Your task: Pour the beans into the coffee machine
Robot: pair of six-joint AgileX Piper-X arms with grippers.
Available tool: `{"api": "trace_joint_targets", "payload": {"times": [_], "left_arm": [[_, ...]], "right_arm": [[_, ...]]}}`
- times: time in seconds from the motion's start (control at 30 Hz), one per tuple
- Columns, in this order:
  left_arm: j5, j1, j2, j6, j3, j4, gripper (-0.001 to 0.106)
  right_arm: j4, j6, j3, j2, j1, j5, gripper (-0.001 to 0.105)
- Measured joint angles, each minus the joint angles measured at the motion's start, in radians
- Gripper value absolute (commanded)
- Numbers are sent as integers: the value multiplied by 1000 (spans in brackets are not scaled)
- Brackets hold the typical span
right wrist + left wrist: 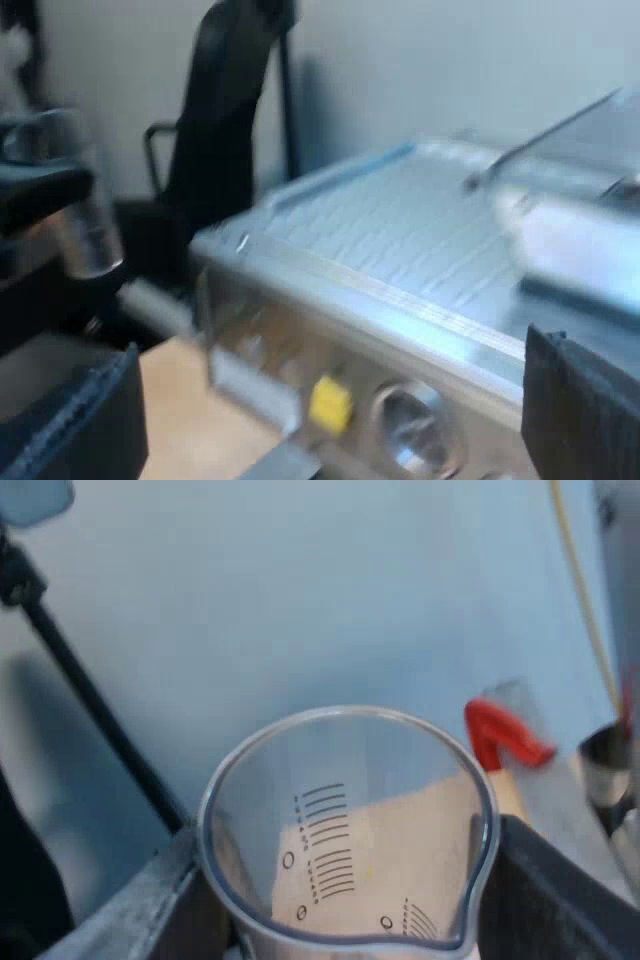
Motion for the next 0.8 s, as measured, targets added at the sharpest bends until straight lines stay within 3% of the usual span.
{"api": "trace_joint_targets", "payload": {"times": [0.27, 0.5, 0.63, 0.8], "left_arm": [[122, -9, 23, 0, -200, 9, 0], [133, -169, 164, 0, -387, 9, 0], [137, -269, 271, 9, -495, 46, 0], [138, -345, 380, 55, -595, 62, 0]], "right_arm": [[-9, -65, -52, -49, 0, 174, 78], [-11, -91, -52, -67, 0, 309, 78], [-28, -157, -52, -67, 0, 313, 78], [-86, -158, -52, -67, 0, 321, 78]]}}
